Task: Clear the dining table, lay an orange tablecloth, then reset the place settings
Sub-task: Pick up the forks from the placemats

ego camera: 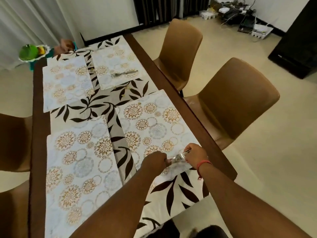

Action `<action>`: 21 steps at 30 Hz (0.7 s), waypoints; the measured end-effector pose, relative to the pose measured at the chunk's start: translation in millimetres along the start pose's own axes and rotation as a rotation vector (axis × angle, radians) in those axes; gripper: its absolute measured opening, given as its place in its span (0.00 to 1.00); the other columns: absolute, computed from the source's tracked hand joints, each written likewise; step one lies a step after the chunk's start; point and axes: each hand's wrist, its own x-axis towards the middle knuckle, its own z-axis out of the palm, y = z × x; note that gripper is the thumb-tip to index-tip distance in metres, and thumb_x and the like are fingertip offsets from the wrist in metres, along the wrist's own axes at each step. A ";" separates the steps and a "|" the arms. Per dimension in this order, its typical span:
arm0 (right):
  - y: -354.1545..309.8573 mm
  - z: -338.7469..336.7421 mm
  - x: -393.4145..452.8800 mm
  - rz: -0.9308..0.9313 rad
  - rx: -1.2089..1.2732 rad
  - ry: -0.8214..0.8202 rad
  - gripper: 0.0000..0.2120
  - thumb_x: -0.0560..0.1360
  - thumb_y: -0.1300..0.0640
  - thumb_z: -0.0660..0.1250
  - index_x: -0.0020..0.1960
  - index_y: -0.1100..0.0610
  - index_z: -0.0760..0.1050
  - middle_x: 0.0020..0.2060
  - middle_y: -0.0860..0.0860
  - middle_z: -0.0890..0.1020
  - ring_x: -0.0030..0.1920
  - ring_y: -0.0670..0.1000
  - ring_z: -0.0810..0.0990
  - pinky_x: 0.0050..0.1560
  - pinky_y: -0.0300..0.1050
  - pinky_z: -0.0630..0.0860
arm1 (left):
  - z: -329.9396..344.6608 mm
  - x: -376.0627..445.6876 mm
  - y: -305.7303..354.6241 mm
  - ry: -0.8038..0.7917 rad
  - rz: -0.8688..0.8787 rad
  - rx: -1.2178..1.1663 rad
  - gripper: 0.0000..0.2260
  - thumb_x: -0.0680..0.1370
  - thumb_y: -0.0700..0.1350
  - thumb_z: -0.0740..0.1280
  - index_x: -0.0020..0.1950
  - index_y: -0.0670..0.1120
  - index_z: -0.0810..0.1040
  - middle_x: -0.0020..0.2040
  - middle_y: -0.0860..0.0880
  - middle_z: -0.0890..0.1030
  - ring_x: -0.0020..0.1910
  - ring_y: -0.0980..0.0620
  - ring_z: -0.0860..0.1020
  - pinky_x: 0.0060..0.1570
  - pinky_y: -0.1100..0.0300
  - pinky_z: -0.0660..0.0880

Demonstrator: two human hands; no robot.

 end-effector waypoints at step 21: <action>3.6 25.5 38.7 -0.159 -0.346 -0.220 0.05 0.77 0.59 0.66 0.52 0.57 0.78 0.53 0.55 0.78 0.51 0.55 0.78 0.51 0.44 0.75 | 17.7 26.1 12.4 -0.091 -0.007 0.081 0.09 0.81 0.44 0.65 0.57 0.42 0.76 0.55 0.41 0.78 0.53 0.41 0.78 0.51 0.50 0.74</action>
